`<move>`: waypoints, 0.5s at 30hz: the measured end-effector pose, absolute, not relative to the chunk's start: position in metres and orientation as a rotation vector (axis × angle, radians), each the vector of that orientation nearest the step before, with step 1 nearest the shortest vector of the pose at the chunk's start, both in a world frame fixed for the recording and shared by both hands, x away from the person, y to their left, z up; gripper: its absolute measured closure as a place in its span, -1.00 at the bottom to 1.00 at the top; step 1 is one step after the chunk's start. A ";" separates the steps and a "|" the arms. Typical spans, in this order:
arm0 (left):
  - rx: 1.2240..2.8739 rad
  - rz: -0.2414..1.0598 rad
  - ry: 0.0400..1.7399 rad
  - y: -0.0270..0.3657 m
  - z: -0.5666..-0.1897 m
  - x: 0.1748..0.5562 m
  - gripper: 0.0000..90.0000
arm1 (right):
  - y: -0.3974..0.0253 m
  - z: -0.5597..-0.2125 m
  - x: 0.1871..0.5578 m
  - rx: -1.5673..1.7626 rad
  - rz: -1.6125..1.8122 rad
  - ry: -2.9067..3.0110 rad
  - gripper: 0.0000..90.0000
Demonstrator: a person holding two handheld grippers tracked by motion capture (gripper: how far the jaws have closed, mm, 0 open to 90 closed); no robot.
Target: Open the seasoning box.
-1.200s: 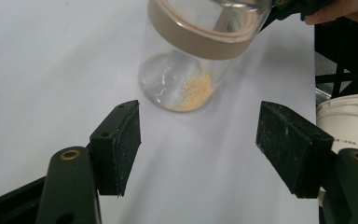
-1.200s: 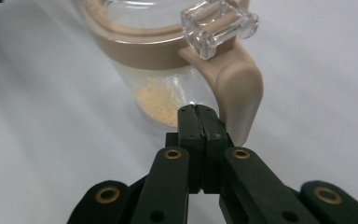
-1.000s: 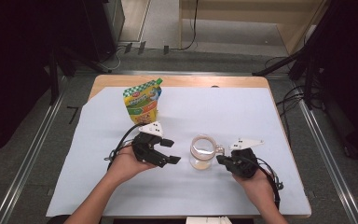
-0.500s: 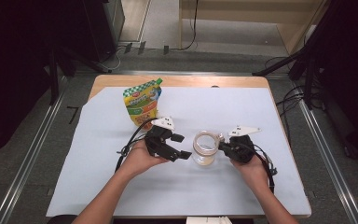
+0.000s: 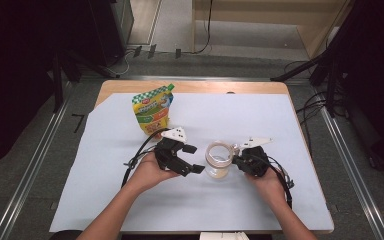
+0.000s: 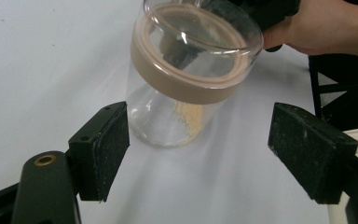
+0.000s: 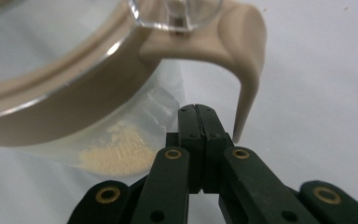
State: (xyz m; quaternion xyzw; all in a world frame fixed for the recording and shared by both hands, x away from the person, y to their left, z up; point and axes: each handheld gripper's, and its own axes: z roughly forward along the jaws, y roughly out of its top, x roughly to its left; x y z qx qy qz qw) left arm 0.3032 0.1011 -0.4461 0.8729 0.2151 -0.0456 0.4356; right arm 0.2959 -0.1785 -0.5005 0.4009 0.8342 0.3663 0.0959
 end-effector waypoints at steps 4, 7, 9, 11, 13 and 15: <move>2.152 -0.124 0.543 0.102 -0.448 0.302 -0.57 | -0.175 -0.503 0.294 1.181 1.073 2.482 1.00; 2.154 -0.128 0.533 0.103 -0.449 0.300 -0.59 | -0.172 -0.502 0.293 1.178 1.084 2.500 1.00; 2.155 -0.130 0.525 0.103 -0.449 0.300 -0.60 | -0.170 -0.502 0.293 1.178 1.089 2.508 1.00; 2.167 -0.123 0.508 0.101 -0.450 0.298 -0.63 | -0.165 -0.503 0.291 1.162 1.100 2.535 1.00; 2.174 -0.121 0.504 0.100 -0.450 0.298 -0.64 | -0.160 -0.503 0.289 1.142 1.103 2.551 1.00; 2.178 -0.113 0.502 0.100 -0.451 0.298 -0.64 | -0.155 -0.504 0.286 1.130 1.113 2.561 1.00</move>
